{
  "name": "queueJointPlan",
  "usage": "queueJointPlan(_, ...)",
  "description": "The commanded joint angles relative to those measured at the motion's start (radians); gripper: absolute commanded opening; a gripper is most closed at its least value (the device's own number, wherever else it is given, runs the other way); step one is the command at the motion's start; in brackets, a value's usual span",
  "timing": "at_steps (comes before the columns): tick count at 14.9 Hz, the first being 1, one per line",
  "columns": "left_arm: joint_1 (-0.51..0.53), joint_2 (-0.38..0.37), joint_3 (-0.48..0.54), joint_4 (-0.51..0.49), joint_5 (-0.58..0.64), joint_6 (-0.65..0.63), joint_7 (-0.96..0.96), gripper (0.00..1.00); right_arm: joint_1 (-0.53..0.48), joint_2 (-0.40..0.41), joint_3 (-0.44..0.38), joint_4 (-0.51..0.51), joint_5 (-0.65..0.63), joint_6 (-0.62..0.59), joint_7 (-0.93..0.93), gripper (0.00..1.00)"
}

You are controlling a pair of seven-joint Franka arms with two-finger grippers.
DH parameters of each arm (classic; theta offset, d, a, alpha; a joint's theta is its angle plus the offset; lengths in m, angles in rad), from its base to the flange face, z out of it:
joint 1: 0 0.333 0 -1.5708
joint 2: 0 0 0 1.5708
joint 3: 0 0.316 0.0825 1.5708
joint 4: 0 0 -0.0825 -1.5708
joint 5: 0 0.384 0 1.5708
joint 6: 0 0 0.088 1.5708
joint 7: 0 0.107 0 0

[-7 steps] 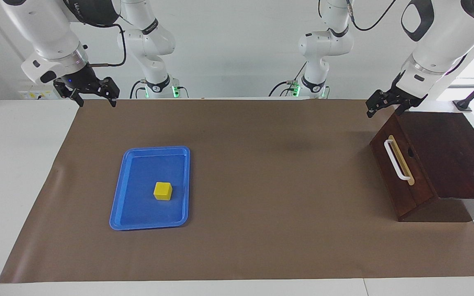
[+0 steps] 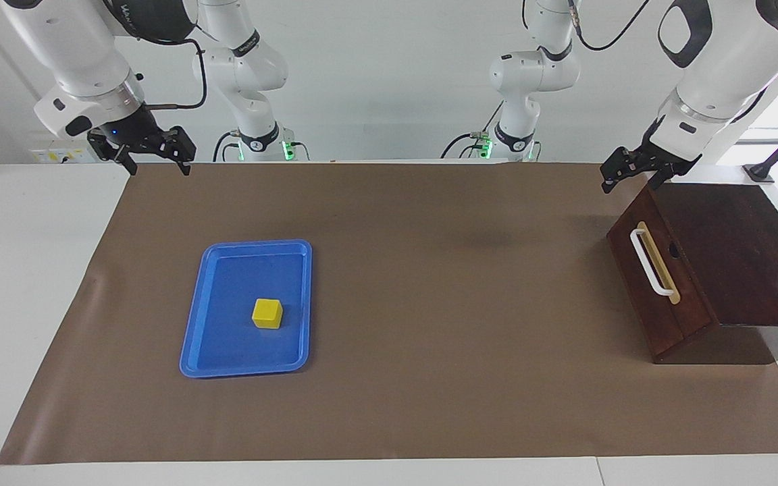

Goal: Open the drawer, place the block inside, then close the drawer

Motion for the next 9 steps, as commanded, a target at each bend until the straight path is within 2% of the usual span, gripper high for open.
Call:
queueJointPlan(1, 0.006, 0.002, 0.0, 0.012, -0.005, -0.004, 0.005, 1.0, -0.011, -0.016, 0.009, -0.019, -0.005, -0.013, -0.009, 1.0)
queueJointPlan(4, 0.006, 0.002, 0.0, 0.012, -0.005, -0.005, 0.005, 1.0, -0.006, -0.02, 0.009, -0.035, -0.002, -0.005, -0.09, 1.0)
queueJointPlan(9, 0.006, 0.002, 0.0, 0.012, -0.005, -0.004, 0.005, 1.0, -0.026, -0.088, 0.004, -0.194, 0.06, 0.111, -0.303, 1.0)
